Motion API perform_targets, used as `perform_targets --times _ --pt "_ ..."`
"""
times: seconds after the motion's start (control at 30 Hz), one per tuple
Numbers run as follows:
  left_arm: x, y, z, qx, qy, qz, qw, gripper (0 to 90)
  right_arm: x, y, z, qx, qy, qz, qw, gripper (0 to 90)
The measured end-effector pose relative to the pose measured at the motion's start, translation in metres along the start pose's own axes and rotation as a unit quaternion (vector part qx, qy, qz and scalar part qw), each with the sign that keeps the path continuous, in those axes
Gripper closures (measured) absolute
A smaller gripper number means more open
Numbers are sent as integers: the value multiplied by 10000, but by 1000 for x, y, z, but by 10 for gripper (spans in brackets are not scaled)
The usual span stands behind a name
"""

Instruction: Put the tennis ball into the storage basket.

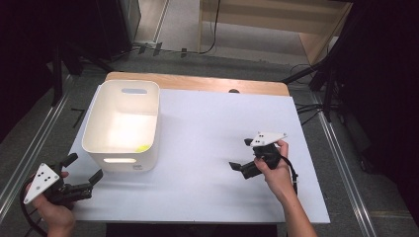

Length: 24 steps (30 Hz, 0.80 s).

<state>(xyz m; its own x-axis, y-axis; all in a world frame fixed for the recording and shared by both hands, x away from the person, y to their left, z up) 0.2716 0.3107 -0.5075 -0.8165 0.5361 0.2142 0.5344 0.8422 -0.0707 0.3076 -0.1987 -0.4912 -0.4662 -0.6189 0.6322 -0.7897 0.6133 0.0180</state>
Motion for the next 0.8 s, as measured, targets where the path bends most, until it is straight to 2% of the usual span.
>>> perform_targets --times 0.8 --pt "0 0 0 -8 13 -27 10000 0 32 -13 60 -447 -358 422 9975 0"
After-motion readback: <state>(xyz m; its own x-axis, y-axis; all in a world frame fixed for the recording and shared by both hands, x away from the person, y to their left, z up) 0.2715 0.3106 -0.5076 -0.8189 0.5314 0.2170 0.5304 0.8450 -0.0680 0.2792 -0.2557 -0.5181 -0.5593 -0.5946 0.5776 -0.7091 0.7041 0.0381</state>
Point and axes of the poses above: each handheld gripper's, and its own axes: x roughly backward along the jaws, z roughly out of its underside, y roughly to its left, the point moved 5 cm from there along -x, roughly forward along the jaws, and after that the axes turned 4 degrees about x, right-handed, at the moved point
